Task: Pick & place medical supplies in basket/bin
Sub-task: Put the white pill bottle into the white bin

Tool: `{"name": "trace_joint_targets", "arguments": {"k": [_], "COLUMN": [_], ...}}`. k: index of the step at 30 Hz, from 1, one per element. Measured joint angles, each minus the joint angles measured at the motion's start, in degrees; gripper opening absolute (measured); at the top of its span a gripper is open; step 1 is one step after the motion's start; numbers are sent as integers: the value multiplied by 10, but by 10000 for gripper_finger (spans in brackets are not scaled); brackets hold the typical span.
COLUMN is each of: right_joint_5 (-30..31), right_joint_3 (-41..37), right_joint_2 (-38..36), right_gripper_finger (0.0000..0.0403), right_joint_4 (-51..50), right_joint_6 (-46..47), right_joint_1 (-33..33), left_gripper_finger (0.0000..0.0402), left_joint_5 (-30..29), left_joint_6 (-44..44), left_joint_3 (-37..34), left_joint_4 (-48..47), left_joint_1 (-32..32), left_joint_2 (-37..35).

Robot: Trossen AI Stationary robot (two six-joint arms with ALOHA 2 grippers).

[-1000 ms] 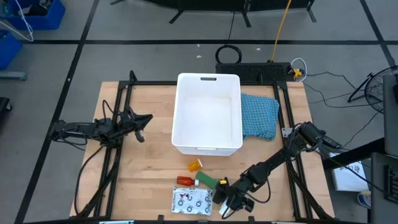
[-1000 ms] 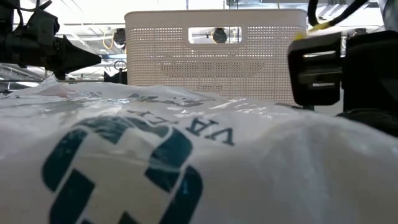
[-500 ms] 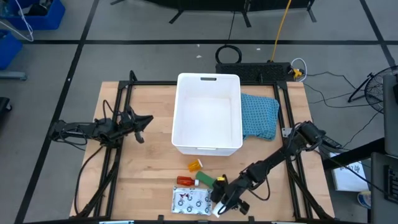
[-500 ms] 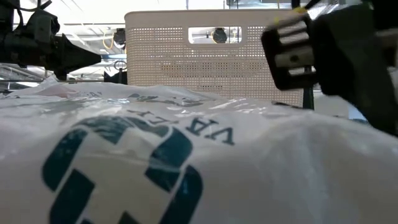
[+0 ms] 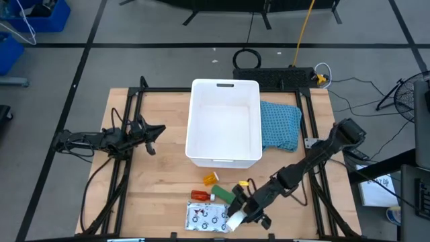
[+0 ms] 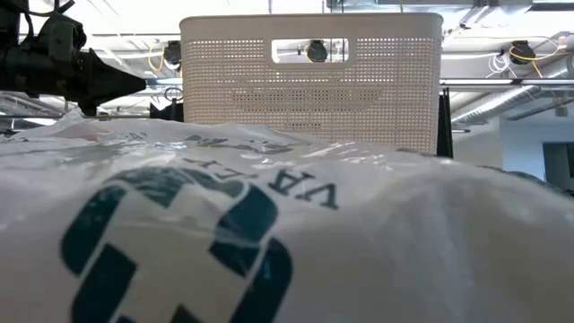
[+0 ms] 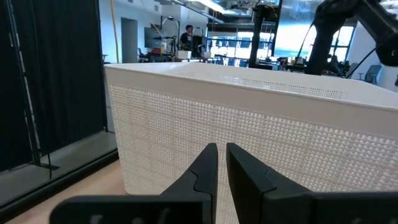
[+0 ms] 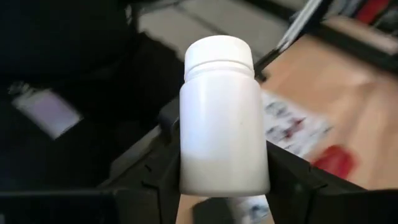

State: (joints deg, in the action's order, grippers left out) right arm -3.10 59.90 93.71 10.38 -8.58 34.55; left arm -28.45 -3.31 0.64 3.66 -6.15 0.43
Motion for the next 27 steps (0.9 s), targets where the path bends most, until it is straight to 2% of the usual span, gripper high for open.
{"name": "trace_joint_targets", "arguments": {"k": [7, 12, 15, 18, 23, 27], "right_joint_5": [146, 151, 145, 89, -41, -73], "right_joint_3": [16, 87, 151, 236, 355, 410], "right_joint_2": [-96, -165, -182, -182, -123, -61], "right_gripper_finger": [170, 170, 170, 170, 173, 173], "right_joint_4": [-9, -84, -155, -241, -347, -446], "right_joint_6": [3, 4, -9, -24, -58, -118], "right_joint_1": [-23, -104, -174, -272, -431, -505], "left_gripper_finger": [35, 35, 35, 35, 35, 35], "left_joint_5": [0, 0, 0, -1, -1, -1], "left_joint_6": [-2, 0, 0, 6, 16, 17], "left_joint_3": [0, 0, 0, 0, 0, 0], "left_joint_4": [0, 0, 0, 0, 0, 0], "left_joint_1": [0, 0, 0, 0, 0, 0], "left_joint_2": [0, 0, 0, 0, 0, 0]}}
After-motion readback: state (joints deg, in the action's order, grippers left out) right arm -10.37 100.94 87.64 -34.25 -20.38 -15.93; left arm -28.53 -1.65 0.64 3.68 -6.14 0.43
